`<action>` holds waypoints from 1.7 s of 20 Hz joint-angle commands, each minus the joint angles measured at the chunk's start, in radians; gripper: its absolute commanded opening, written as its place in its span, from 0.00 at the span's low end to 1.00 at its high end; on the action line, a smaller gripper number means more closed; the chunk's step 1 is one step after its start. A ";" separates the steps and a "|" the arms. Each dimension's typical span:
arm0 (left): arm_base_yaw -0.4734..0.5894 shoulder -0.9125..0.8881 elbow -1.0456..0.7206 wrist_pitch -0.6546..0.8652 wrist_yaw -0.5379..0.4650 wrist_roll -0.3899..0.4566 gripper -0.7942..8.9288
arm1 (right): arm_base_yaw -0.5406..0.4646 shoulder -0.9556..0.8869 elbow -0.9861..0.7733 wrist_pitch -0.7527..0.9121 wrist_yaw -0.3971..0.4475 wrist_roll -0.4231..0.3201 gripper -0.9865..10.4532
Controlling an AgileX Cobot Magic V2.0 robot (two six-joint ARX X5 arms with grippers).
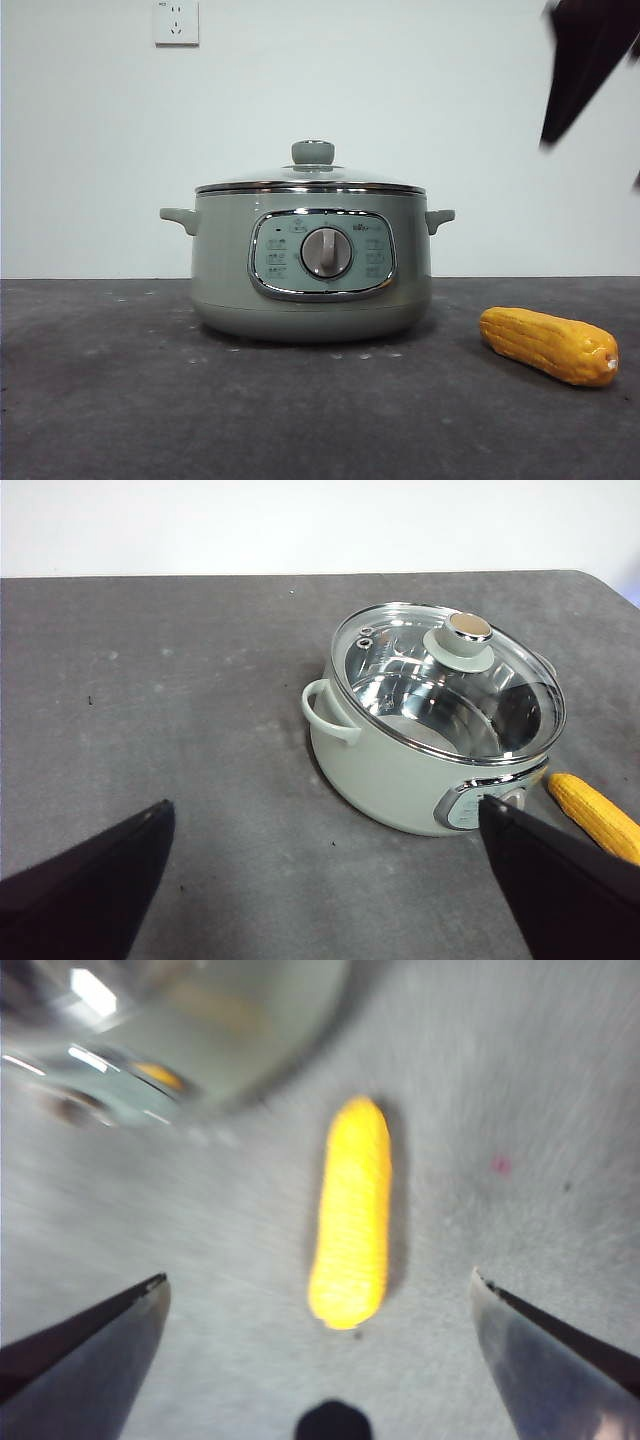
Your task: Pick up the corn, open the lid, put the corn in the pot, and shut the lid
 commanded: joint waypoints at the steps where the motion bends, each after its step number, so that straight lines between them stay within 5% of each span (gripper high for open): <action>1: -0.003 -0.002 0.002 0.003 0.001 0.008 0.67 | 0.034 0.113 0.001 0.019 0.037 -0.021 0.53; 8: -0.003 0.014 0.002 0.003 0.000 0.008 0.67 | 0.130 0.358 0.001 0.101 0.153 0.003 0.52; 13: -0.003 0.022 0.002 0.003 0.000 0.008 0.67 | 0.144 0.426 0.001 0.134 0.182 0.031 0.41; 14: -0.003 0.022 0.002 0.003 0.000 0.008 0.67 | 0.144 0.432 0.000 0.133 0.183 0.033 0.38; 17: -0.003 0.023 0.002 0.004 0.000 0.008 0.67 | 0.144 0.433 0.000 0.135 0.183 0.027 0.09; 21: -0.003 0.033 0.002 0.004 0.001 0.008 0.67 | 0.144 0.418 0.001 0.136 0.183 0.021 0.07; 34: -0.148 0.308 0.100 0.172 0.053 0.008 0.66 | 0.143 -0.182 0.003 -0.037 0.182 0.027 0.07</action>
